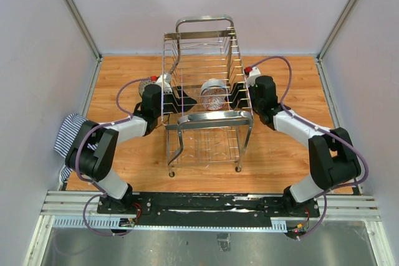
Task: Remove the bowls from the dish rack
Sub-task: Pick up the bowl from the dish rack.
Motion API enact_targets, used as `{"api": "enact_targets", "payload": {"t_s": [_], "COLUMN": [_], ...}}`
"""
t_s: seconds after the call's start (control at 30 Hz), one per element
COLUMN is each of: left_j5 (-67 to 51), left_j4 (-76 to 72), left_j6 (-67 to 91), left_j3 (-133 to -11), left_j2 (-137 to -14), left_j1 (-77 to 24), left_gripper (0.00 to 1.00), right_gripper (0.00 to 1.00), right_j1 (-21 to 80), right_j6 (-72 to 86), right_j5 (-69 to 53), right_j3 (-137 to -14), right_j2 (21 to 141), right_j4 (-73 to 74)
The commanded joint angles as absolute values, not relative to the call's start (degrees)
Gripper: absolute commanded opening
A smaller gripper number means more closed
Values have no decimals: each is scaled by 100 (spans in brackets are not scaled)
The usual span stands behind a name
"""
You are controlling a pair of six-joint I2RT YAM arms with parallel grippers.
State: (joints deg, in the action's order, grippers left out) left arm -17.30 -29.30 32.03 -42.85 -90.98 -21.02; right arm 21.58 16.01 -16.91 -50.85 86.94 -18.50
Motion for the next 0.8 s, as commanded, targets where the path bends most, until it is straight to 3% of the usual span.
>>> {"api": "enact_targets", "payload": {"t_s": [0.0, 0.77], "left_j5": [-1826, -1370], "left_j4": [-3203, -3346], "left_j6": [3217, 3379], "left_j3": [-4501, -3653], "left_j2": [-9152, -8639], "left_j1": [-2162, -2165], "left_gripper": [73, 72], "right_gripper": [51, 41], "right_j1": [2364, 2491], "right_j6": [1357, 960], "right_j5": [-1605, -1137], "right_j3": [-5386, -5218], "right_j2": [8865, 9331], "right_j4": [-1890, -2915]}}
